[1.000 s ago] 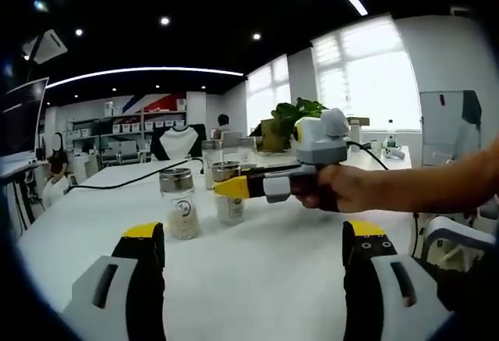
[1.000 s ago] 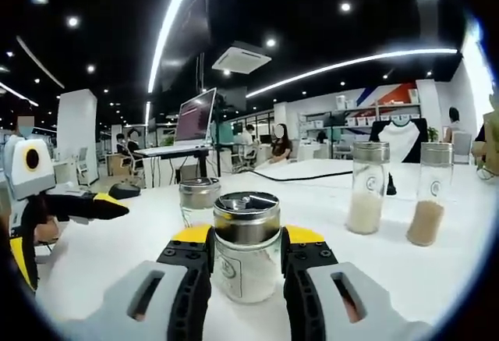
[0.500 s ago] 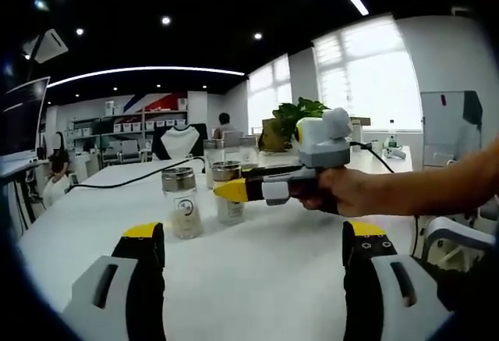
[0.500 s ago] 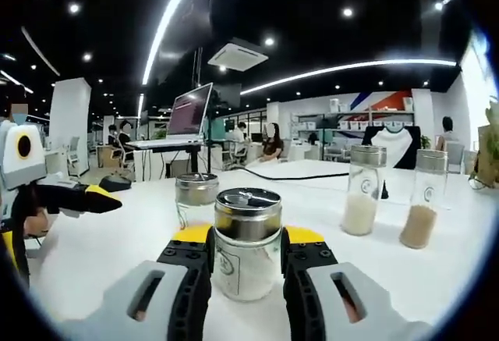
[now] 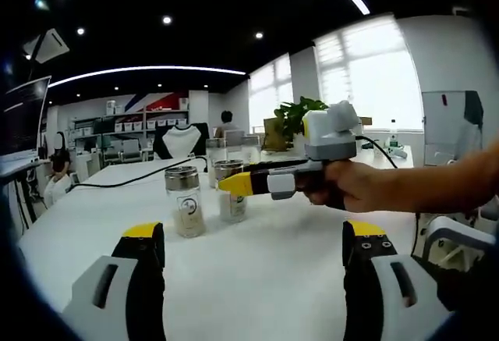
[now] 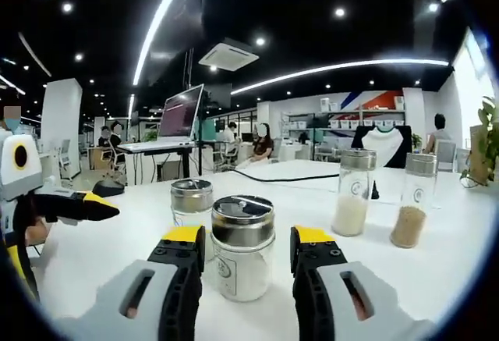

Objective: Rotate the seasoning bottle until the label or dispensing opening points toward the visible target arrow and the bottle remains upright within the marked orientation range

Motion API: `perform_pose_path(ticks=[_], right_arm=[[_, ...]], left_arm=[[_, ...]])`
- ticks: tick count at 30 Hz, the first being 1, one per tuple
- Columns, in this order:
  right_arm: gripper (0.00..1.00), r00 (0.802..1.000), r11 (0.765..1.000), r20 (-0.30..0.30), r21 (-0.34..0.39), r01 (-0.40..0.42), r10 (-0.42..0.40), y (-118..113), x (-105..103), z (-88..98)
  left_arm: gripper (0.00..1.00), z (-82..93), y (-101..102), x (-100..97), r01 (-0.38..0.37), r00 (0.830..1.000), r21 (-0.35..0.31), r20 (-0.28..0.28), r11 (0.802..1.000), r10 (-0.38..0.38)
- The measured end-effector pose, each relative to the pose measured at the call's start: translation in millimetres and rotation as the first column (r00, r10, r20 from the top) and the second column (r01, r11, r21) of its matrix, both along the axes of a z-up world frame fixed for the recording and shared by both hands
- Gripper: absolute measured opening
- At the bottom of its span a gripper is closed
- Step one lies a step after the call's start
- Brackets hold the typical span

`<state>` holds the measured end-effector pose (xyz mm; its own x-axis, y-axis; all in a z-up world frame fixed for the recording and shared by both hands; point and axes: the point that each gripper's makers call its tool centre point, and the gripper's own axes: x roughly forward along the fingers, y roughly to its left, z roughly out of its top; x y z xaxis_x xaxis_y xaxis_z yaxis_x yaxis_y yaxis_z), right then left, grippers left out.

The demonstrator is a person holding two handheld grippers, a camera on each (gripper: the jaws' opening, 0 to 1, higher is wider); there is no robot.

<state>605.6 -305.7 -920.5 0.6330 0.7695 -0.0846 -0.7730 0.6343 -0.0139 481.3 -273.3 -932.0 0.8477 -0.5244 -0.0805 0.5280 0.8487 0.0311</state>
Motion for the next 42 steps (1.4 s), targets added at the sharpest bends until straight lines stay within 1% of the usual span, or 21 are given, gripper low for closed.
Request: perform_pose_path(ticks=[2, 4, 6, 9, 10, 12, 14, 15, 16, 17, 20, 21, 24, 26, 27, 29, 32, 34, 38, 40, 42], right_arm=[[0.44, 1.0, 1.0, -0.002, -0.001, 0.005, -0.005, -1.9, -0.4, 2.3], [0.47, 1.0, 1.0, -0.005, 0.016, 0.005, -0.005, -3.3, -3.3, 8.2], [0.49, 1.0, 0.999, -0.006, 0.033, 0.005, -0.004, -4.4, -5.5, 16.0], [0.52, 1.0, 0.998, 0.007, 0.066, 0.011, -0.011, -7.1, -5.7, 33.8], [0.53, 1.0, 0.997, 0.009, 0.07, 0.012, -0.013, -7.7, -5.4, 36.0], [0.55, 1.0, 0.996, 0.016, 0.082, 0.019, -0.02, -10.9, -3.4, 46.2], [0.56, 0.998, 0.996, 0.039, 0.076, 0.04, -0.043, -15.4, 3.3, 52.9], [0.56, 0.998, 0.996, 0.037, 0.069, 0.05, -0.053, -17.6, 7.6, 53.1], [0.56, 0.998, 0.996, 0.035, 0.064, 0.057, -0.059, -19.1, 10.7, 53.2], [0.56, 0.996, 0.996, 0.04, 0.051, 0.073, -0.075, -21.8, 16.2, 52.4], [0.55, 0.993, 0.995, 0.06, 0.017, 0.097, -0.098, -25.3, 25.5, 50.1], [0.55, 0.993, 0.995, 0.06, 0.0, 0.105, -0.104, -27.5, 34.5, 47.4], [0.54, 0.99, 0.991, 0.071, -0.032, 0.127, -0.125, -31.1, 42.9, 43.7], [0.54, 0.986, 0.989, 0.083, -0.019, 0.145, -0.143, -35.0, 52.5, 46.8], [0.54, 0.985, 0.988, 0.081, -0.002, 0.156, -0.155, -36.5, 57.5, 48.5], [0.54, 0.981, 0.984, 0.071, 0.001, 0.18, -0.18, -37.9, 66.7, 47.4], [0.54, 0.975, 0.979, 0.079, -0.001, 0.206, -0.205, -38.3, 79.1, 46.9], [0.54, 0.969, 0.972, 0.081, 0.003, 0.235, -0.234, -38.5, 89.9, 46.0], [0.55, 0.963, 0.967, 0.098, -0.02, 0.254, -0.251, -35.7, 103.5, 41.6], [0.56, 0.962, 0.965, 0.096, -0.018, 0.26, -0.257, -35.3, 107.9, 40.1], [0.56, 0.959, 0.963, 0.107, -0.019, 0.268, -0.264, -35.4, 112.8, 39.1]], left_arm=[[1.0, -0.6, -0.3, -0.1, 0.001, 1.0, 0.001, -0.002, 1.0, -0.001], [1.0, -0.6, -1.1, -0.2, 0.002, 1.0, 0.002, 0.002, 1.0, -0.002], [1.0, -0.5, -3.0, -1.0, 0.006, 1.0, -0.006, 0.0, 1.0, -0.006], [1.0, -2.8, -5.6, -2.0, 0.016, 1.0, -0.014, -0.015, 1.0, -0.016], [1.0, -3.0, -5.7, -2.0, 0.016, 1.0, -0.014, -0.016, 1.0, -0.016], [1.0, -4.3, -6.5, -2.3, 0.019, 1.0, -0.001, -0.019, 1.0, -0.019], [1.0, -6.7, -6.9, -2.5, 0.02, 1.0, 0.026, -0.022, 0.999, -0.02], [1.0, -8.9, -7.1, -2.5, 0.019, 0.999, 0.045, -0.028, 0.999, -0.018], [1.0, -9.0, -7.2, -2.7, 0.018, 0.999, 0.047, -0.028, 0.999, -0.017], [1.0, -8.6, -7.1, -3.0, 0.019, 0.999, 0.044, -0.027, 0.999, -0.018], [1.0, -4.4, -8.8, -4.2, 0.031, 0.999, 0.007, -0.021, 0.999, -0.031], [1.0, -3.9, -8.8, -4.2, 0.031, 0.999, 0.005, -0.02, 0.999, -0.031], [1.0, -3.4, -7.6, -3.2, 0.026, 1.0, 0.014, -0.015, 1.0, -0.026], [1.0, -3.2, -7.3, -2.9, 0.026, 1.0, 0.014, -0.014, 1.0, -0.026], [1.0, -3.7, -7.0, -2.5, 0.025, 1.0, 0.013, -0.017, 1.0, -0.025], [1.0, -5.5, -6.6, -1.6, 0.02, 1.0, 0.02, -0.02, 1.0, -0.02], [1.0, -8.6, -7.0, -0.7, 0.009, 1.0, 0.066, -0.009, 0.998, -0.008], [1.0, -9.1, -8.9, -1.3, 0.015, 1.0, 0.062, -0.015, 0.998, -0.014], [1.0, -8.7, -9.9, -1.3, 0.02, 1.0, 0.049, -0.016, 0.999, -0.019], [1.0, -9.2, -9.5, -1.2, 0.021, 1.0, 0.052, -0.017, 0.998, -0.02], [1.0, -9.1, -7.9, -0.9, 0.018, 1.0, 0.054, -0.015, 0.998, -0.018]])
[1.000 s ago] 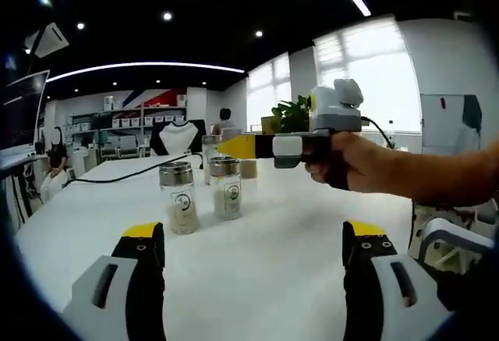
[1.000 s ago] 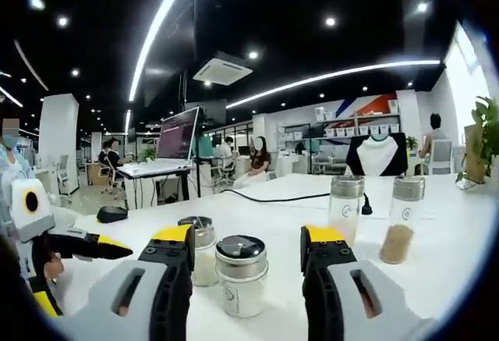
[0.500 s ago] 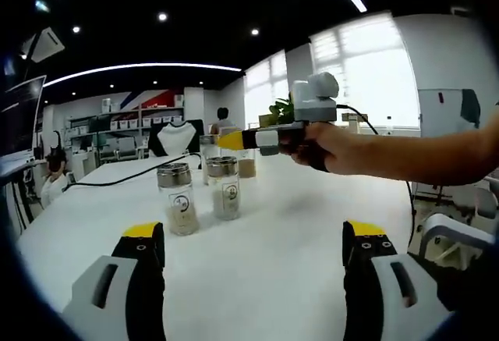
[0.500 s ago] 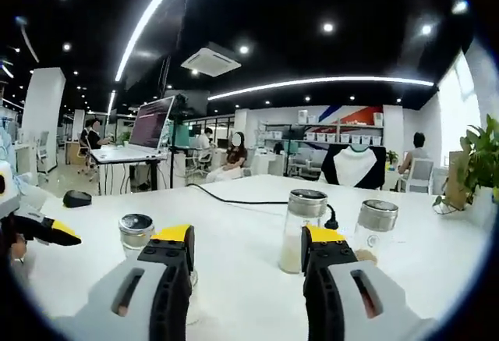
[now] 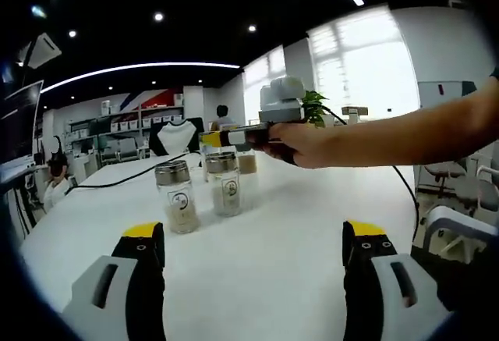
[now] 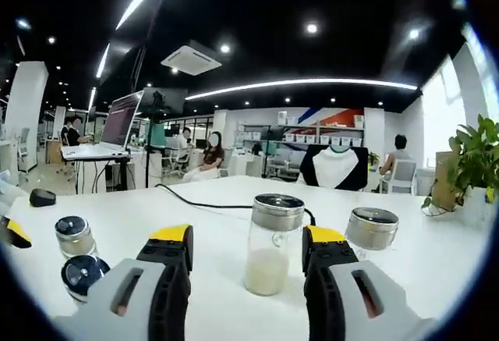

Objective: Rotate the seasoning bottle until the label or dispensing opening points toward the visible target arrow and the bottle remains upright within the marked orientation range

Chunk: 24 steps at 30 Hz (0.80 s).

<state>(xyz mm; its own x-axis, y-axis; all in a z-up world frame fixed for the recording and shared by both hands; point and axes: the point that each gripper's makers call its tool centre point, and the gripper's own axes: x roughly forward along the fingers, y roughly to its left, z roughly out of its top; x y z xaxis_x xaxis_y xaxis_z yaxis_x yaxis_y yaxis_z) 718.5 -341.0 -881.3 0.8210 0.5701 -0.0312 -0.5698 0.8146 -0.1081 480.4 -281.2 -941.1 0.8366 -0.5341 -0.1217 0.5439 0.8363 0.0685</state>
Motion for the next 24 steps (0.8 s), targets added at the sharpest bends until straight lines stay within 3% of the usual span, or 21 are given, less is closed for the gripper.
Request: perform_pose_path(ticks=[3, 13, 19, 22, 24], right_arm=[[0.56, 0.999, 0.999, -0.006, 0.004, 0.037, -0.037, -4.8, 10.6, -3.7], [0.55, 0.999, 0.998, 0.005, -0.024, 0.053, -0.053, -1.9, 31.4, -4.7], [0.5, 0.997, 0.997, 0.016, -0.013, 0.077, -0.077, 1.8, 43.9, -3.4], [0.48, 0.995, 0.994, 0.035, -0.056, 0.098, -0.097, 1.4, 48.9, -4.4], [0.45, 0.994, 0.994, 0.042, -0.048, 0.101, -0.099, 2.3, 51.2, -2.1]], left_arm=[[1.0, 1.3, 3.9, 0.9, -0.006, 1.0, -0.009, 0.0, 1.0, 0.006], [1.0, -0.9, 9.6, 2.6, -0.017, 1.0, 0.014, -0.002, 1.0, 0.017], [1.0, -1.2, 10.2, 2.8, -0.016, 1.0, 0.018, -0.002, 1.0, 0.016], [1.0, -1.3, 11.0, 2.8, -0.017, 1.0, 0.016, -0.003, 1.0, 0.017], [1.0, -1.4, 11.1, 2.6, -0.017, 1.0, 0.017, -0.003, 1.0, 0.017]])
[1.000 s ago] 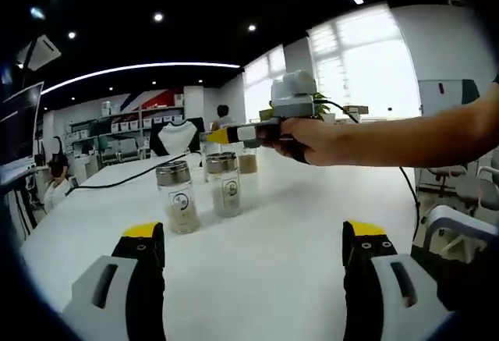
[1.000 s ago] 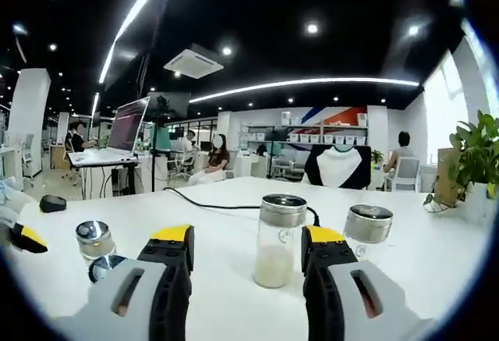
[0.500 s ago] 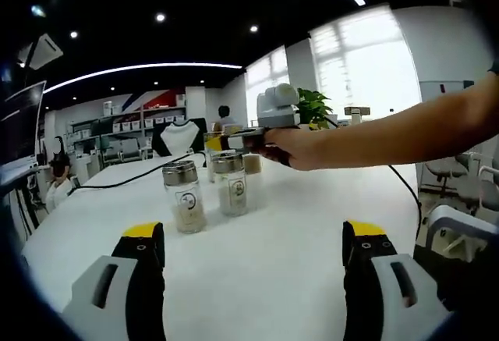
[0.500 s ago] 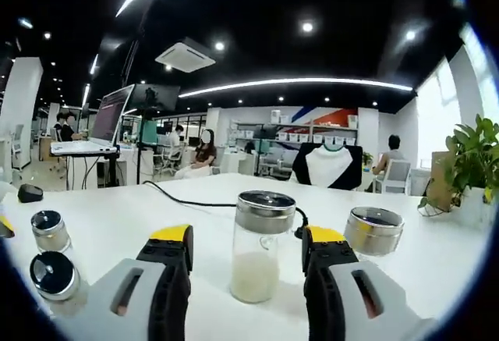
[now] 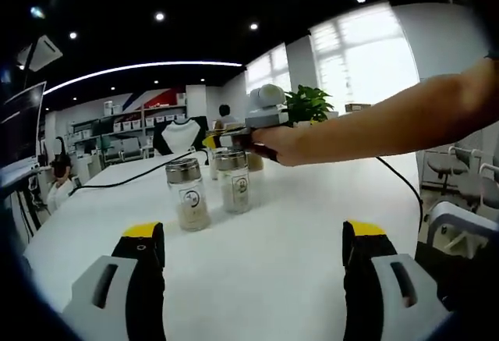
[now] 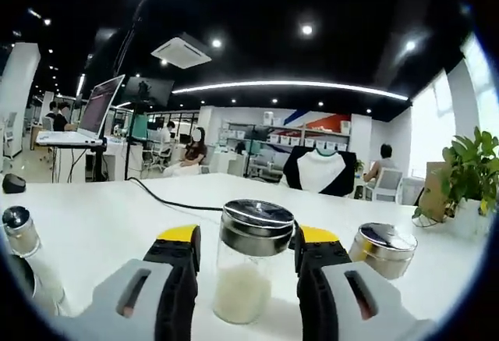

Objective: Rotate the seasoning bottle until the label or dispensing opening points toward the visible target arrow and the bottle remains upright within the marked orientation range

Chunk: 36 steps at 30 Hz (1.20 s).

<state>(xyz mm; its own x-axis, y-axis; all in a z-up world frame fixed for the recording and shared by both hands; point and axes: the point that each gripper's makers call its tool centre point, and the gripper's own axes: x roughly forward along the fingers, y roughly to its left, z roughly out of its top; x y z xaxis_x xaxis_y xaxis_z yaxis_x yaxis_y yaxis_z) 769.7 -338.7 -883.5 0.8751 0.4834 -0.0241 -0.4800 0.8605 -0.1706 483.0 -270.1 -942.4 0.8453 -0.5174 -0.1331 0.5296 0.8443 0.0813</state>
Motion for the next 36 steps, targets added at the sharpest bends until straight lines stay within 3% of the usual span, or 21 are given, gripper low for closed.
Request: perform_pose_path(ticks=[4, 8, 15, 26, 36], right_arm=[[0.41, 0.999, 0.999, -0.04, 0.026, 0.035, -0.034, -3.7, 4.2, -6.2], [0.4, 0.999, 0.999, -0.03, 0.037, 0.039, -0.037, -4.9, 7.6, -3.7], [0.38, 0.996, 0.995, -0.072, 0.091, 0.049, -0.043, -0.2, 10.9, -6.3], [0.36, 0.989, 0.992, -0.127, 0.097, 0.085, -0.073, -9.7, 9.1, -3.3], [0.36, 0.997, 0.998, -0.082, 0.064, 0.003, 0.002, -4.4, -8.6, 10.5]], left_arm=[[1.0, 2.1, 1.9, 0.3, -0.002, 1.0, 0.005, 0.007, 1.0, 0.002], [1.0, 2.8, 8.4, 1.4, -0.013, 1.0, -0.008, 0.003, 1.0, 0.013], [1.0, 5.8, 14.0, 2.0, -0.024, 1.0, -0.012, 0.009, 1.0, 0.025], [1.0, 6.0, 15.3, 2.3, -0.025, 1.0, -0.015, 0.01, 1.0, 0.025], [1.0, 3.7, 9.9, 1.7, -0.013, 1.0, -0.027, 0.005, 1.0, 0.013]])
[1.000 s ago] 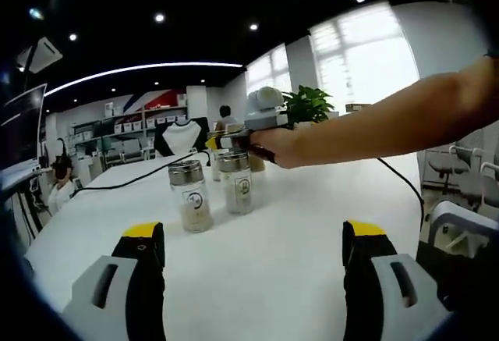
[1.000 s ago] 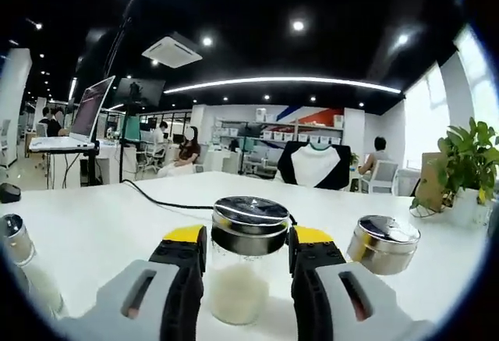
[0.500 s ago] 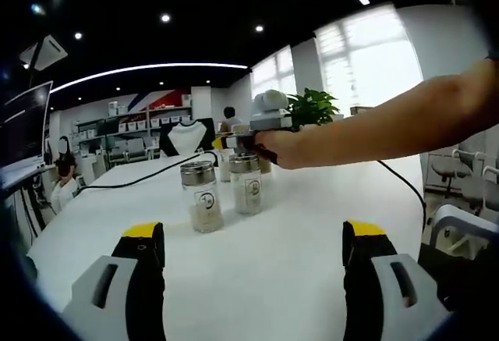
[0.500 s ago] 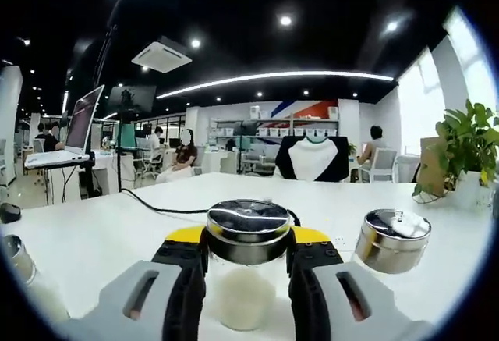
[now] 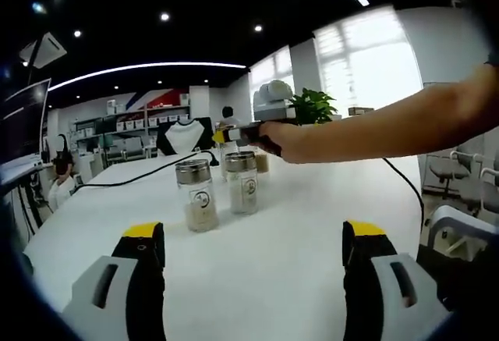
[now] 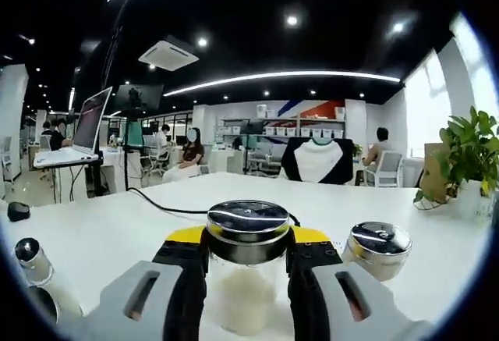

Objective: Rotate the seasoning bottle until the label or dispensing opening points toward the visible target arrow and the bottle remains upright within the marked orientation range

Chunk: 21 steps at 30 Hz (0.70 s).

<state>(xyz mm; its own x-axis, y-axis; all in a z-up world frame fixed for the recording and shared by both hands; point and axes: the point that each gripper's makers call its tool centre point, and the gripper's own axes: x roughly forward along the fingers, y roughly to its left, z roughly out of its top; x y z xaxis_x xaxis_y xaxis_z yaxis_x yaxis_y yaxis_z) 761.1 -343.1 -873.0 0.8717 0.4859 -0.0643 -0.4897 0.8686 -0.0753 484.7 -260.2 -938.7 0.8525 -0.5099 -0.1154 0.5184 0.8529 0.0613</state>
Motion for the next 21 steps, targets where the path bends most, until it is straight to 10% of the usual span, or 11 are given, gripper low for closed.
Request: perform_pose_path(ticks=[21], right_arm=[[0.36, 0.997, 0.995, 0.045, 0.073, -0.069, 0.066, -23.6, -53.4, 17.1]], left_arm=[[1.0, 3.4, -11.2, -4.9, 0.027, 1.0, -0.014, -0.007, 1.0, -0.027]])
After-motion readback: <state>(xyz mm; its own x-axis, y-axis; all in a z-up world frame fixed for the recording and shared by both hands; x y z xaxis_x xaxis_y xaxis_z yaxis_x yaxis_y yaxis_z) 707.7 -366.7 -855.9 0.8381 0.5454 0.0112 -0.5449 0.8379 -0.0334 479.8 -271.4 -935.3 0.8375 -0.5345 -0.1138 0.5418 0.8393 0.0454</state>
